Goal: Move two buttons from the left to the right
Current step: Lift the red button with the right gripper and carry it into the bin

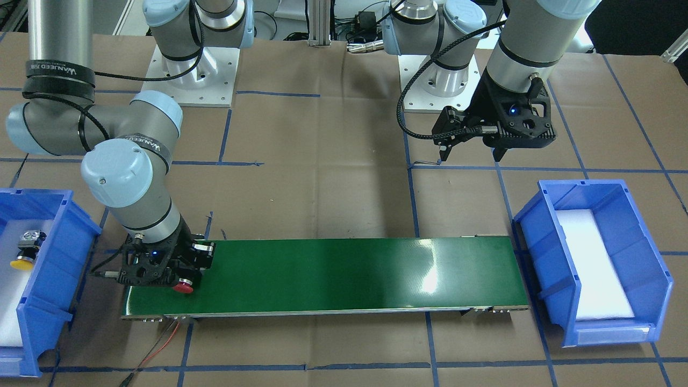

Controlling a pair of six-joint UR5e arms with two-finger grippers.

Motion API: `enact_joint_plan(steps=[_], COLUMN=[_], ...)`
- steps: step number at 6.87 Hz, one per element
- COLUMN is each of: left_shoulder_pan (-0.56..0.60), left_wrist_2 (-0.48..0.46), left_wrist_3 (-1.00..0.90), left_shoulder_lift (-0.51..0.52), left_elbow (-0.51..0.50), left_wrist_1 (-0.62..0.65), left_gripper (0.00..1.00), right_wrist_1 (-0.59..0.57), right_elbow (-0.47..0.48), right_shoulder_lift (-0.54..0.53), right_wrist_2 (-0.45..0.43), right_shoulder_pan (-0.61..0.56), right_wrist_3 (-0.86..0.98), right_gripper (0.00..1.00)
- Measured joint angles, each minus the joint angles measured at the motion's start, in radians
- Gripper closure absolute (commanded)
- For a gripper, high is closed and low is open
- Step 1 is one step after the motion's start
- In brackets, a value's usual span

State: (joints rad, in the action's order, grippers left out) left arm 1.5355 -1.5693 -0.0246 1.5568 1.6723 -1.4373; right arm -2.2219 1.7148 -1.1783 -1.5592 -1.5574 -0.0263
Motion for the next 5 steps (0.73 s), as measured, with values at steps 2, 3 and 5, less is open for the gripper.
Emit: enact_joint_plan(steps=[2, 3, 5], left_shoulder_pan=[0.000, 0.001, 0.001], left_wrist_2=[0.000, 0.000, 0.000], left_wrist_3=[0.001, 0.001, 0.002], left_shoulder_lift=[0.000, 0.000, 0.000], left_elbow=[-0.001, -0.001, -0.002], left_wrist_1=[0.000, 0.000, 0.000], left_gripper=[0.00, 0.00, 0.00], right_wrist_1=[0.101, 0.203, 0.366], right_elbow=[-0.086, -0.171, -0.338], right_shoulder_lift=[-0.051, -0.068, -0.054], right_wrist_2=[-0.017, -0.017, -0.014], right_shoulder_pan=[0.060, 0.120, 0.257], right_wrist_3=[0.083, 0.166, 0.381], right_gripper=[0.94, 0.93, 0.93])
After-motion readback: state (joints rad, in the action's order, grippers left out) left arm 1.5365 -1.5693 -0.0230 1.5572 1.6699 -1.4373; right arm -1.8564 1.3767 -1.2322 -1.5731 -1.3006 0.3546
